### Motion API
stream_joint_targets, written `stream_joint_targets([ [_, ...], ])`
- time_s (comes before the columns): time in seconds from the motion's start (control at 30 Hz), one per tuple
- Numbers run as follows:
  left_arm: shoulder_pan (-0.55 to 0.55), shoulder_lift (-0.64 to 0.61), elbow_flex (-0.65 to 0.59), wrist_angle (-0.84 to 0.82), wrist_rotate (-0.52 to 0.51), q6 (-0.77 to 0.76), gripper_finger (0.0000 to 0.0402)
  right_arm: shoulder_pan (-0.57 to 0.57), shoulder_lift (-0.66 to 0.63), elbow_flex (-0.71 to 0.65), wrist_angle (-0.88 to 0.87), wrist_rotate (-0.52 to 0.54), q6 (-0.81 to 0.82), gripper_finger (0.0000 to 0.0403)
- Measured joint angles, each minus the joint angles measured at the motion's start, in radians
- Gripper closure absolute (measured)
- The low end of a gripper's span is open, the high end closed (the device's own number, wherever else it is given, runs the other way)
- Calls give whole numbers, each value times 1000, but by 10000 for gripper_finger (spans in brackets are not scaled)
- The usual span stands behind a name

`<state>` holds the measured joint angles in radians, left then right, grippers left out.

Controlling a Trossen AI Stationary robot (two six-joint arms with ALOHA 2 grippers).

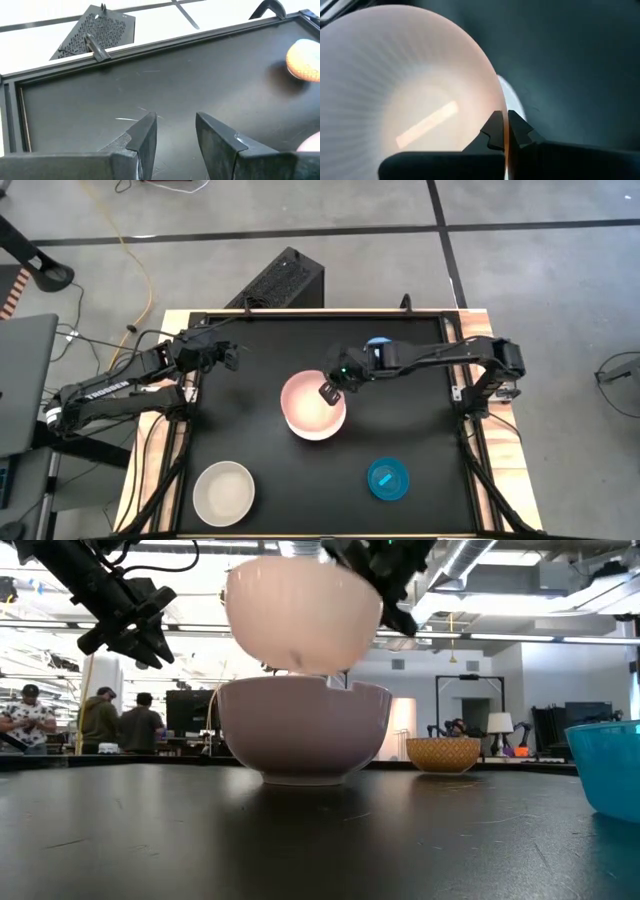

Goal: Nest bowls inside each other
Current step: Stack the light orange bowl on the white bowl

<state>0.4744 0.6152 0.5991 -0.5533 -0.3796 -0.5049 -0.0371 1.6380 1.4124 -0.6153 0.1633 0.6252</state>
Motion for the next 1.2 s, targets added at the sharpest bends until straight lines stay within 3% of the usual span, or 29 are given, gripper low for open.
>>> stream_joint_targets([
  [0.23, 0, 0, 0, 0, 1, -1, 276, 20, 3, -79, 49, 101, 48, 403],
  [0.7, 0, 0, 0, -1, 6, -9, 276, 58, 101, -80, 97, 101, 70, 403],
  [1.2, 0, 0, 0, -2, 8, -8, 276, 74, 102, -79, 85, 116, 85, 391],
])
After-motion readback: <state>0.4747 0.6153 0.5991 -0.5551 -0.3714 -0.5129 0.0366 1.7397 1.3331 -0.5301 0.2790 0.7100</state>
